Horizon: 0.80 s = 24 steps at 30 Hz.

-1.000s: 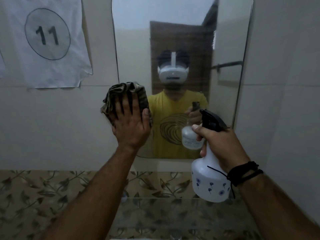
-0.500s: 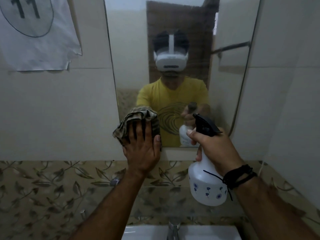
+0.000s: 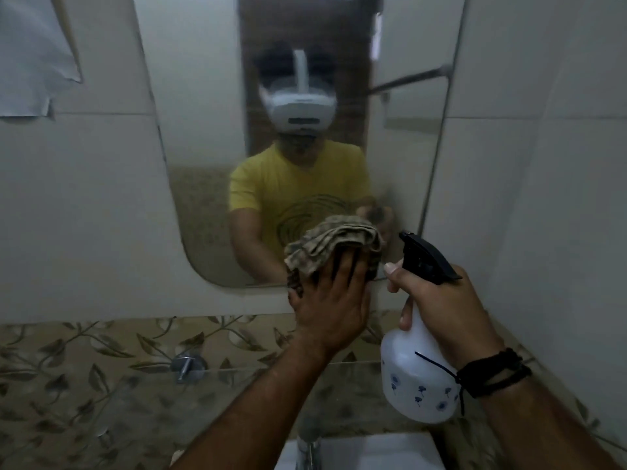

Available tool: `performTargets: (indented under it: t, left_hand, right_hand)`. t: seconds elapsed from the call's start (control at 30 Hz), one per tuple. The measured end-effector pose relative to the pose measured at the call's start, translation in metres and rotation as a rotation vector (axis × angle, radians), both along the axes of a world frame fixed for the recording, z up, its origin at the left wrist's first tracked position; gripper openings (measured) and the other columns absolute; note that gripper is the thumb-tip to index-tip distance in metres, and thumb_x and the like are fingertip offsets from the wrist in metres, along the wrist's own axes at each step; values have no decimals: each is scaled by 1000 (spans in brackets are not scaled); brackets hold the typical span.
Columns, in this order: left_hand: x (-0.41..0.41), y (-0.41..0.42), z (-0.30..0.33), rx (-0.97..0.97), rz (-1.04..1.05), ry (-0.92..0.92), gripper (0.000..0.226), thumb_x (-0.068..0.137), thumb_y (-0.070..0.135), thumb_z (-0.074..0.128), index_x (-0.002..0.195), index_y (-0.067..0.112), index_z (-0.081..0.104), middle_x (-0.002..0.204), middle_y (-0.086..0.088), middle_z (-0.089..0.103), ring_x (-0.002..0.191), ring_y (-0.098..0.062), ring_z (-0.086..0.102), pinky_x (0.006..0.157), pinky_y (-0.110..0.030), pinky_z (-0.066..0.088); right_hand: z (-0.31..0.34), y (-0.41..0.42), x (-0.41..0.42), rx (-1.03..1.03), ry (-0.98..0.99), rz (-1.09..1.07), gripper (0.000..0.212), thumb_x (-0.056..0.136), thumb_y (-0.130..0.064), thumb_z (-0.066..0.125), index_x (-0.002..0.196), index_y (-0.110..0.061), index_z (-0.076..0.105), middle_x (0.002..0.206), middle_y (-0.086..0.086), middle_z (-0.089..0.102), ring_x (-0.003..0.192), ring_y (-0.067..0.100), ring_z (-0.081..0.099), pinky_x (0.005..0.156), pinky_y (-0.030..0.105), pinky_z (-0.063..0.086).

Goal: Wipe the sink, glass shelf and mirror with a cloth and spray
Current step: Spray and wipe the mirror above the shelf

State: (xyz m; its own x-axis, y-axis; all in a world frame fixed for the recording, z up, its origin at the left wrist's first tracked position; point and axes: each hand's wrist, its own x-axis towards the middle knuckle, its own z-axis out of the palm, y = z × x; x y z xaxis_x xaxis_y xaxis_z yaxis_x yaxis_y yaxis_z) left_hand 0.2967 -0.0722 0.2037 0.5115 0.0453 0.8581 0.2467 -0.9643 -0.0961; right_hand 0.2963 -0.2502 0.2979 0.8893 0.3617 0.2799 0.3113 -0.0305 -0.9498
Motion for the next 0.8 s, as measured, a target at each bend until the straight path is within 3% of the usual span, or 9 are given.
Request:
performTargets:
  t: [0.1, 0.23, 0.33, 0.43, 0.53, 0.63, 0.7, 0.8]
  left_hand:
    - [23, -27, -1, -2, -67, 107, 63, 98, 39, 48, 157, 21, 35, 164, -7, 32, 146, -36, 37, 107, -67, 32]
    - [34, -49, 6, 0, -42, 90, 74, 93, 36, 53, 160, 17, 26, 165, -9, 27, 146, -37, 33, 110, -70, 25]
    - [31, -50, 8, 32, -30, 107, 78, 92, 35, 54, 161, 16, 23, 166, -11, 23, 148, -38, 30, 111, -71, 20]
    - [31, -52, 17, 93, -35, 140, 77, 89, 34, 54, 160, 17, 27, 165, -9, 27, 147, -36, 30, 110, -69, 27]
    - [39, -56, 39, 198, -62, 177, 75, 89, 37, 51, 159, 19, 30, 166, -5, 25, 151, -34, 23, 117, -65, 10]
    - [48, -60, 60, 268, -76, 215, 70, 93, 40, 34, 160, 20, 26, 169, -4, 17, 155, -32, 14, 119, -64, -5]
    - [50, -55, 69, 341, -89, 198, 69, 95, 38, 41, 160, 19, 27, 169, -6, 18, 155, -32, 16, 120, -64, 0]
    - [45, -40, 94, 489, -128, 161, 68, 98, 39, 45, 160, 18, 27, 168, -5, 22, 154, -31, 20, 121, -64, 9]
  right_hand:
    - [-1, -21, 8, 0, 13, -41, 24, 94, -28, 75, 87, -5, 74, 58, 2, 71, 40, 21, 57, 55, 29, 53]
    - [-2, -43, 16, 23, 20, -78, 22, 93, -27, 75, 88, -6, 75, 79, 7, 76, 41, 22, 56, 62, 40, 53]
    - [-1, -50, 17, 25, 25, -93, 24, 93, -27, 76, 87, -4, 74, 82, 10, 76, 41, 23, 56, 61, 40, 53]
    - [2, -48, 13, 40, 41, -74, 19, 93, -28, 75, 87, -10, 76, 78, 12, 76, 42, 22, 57, 65, 42, 54]
    - [9, -46, 8, 46, 48, -51, 23, 94, -28, 75, 82, -9, 74, 53, -3, 68, 42, 22, 57, 63, 38, 54]
    - [18, -50, 5, 55, 31, -63, 28, 95, -29, 74, 80, -5, 72, 45, -7, 63, 42, 22, 57, 59, 33, 53]
    - [24, -55, 5, 75, 13, -78, 27, 94, -29, 74, 81, -6, 74, 47, -5, 64, 42, 21, 57, 56, 31, 53]
    - [29, -60, 5, 108, 6, -89, 25, 93, -29, 76, 81, -7, 75, 53, 2, 67, 43, 23, 58, 64, 38, 55]
